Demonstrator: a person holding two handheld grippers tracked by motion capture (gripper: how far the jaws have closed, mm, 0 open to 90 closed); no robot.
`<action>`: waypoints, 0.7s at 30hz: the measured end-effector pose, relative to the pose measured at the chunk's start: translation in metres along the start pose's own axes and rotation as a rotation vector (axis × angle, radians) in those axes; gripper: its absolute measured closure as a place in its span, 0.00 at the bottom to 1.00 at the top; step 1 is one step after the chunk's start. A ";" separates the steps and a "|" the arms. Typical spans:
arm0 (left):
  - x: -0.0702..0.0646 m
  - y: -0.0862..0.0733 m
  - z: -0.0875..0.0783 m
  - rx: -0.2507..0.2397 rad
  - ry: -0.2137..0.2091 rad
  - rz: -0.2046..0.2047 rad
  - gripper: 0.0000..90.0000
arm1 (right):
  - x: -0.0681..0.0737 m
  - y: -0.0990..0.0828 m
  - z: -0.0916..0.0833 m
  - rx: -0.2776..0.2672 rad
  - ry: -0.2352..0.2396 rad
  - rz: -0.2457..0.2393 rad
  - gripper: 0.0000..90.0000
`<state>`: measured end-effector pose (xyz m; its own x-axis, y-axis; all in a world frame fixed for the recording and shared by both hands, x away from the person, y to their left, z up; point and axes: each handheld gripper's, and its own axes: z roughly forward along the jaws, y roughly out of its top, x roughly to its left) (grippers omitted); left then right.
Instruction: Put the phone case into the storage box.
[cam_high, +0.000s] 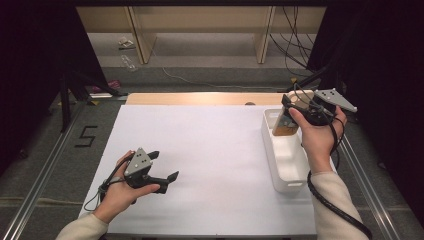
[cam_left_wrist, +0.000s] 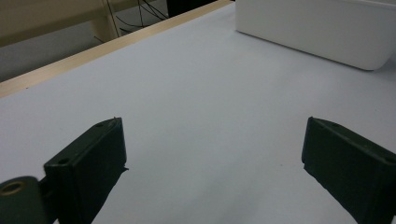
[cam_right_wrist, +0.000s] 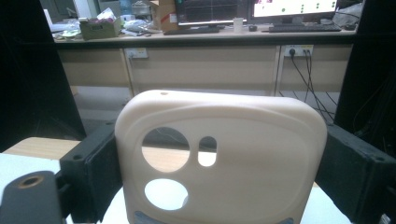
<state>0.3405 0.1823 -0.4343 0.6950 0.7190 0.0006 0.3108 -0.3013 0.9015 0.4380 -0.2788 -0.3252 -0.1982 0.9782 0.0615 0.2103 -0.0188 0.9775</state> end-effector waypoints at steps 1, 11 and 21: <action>0.000 0.000 0.000 0.001 0.000 0.001 0.07 | 0.000 0.000 0.001 0.000 -0.001 0.000 0.13; 0.000 0.000 0.000 -0.001 -0.001 -0.001 0.07 | -0.001 0.001 0.007 0.016 -0.005 0.001 0.13; 0.000 0.000 0.001 0.001 -0.004 -0.003 0.07 | -0.002 0.004 0.012 0.020 -0.012 -0.007 0.13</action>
<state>0.3408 0.1820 -0.4350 0.6965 0.7175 -0.0034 0.3136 -0.3001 0.9009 0.4509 -0.2787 -0.3237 -0.1881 0.9808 0.0524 0.2278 -0.0083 0.9737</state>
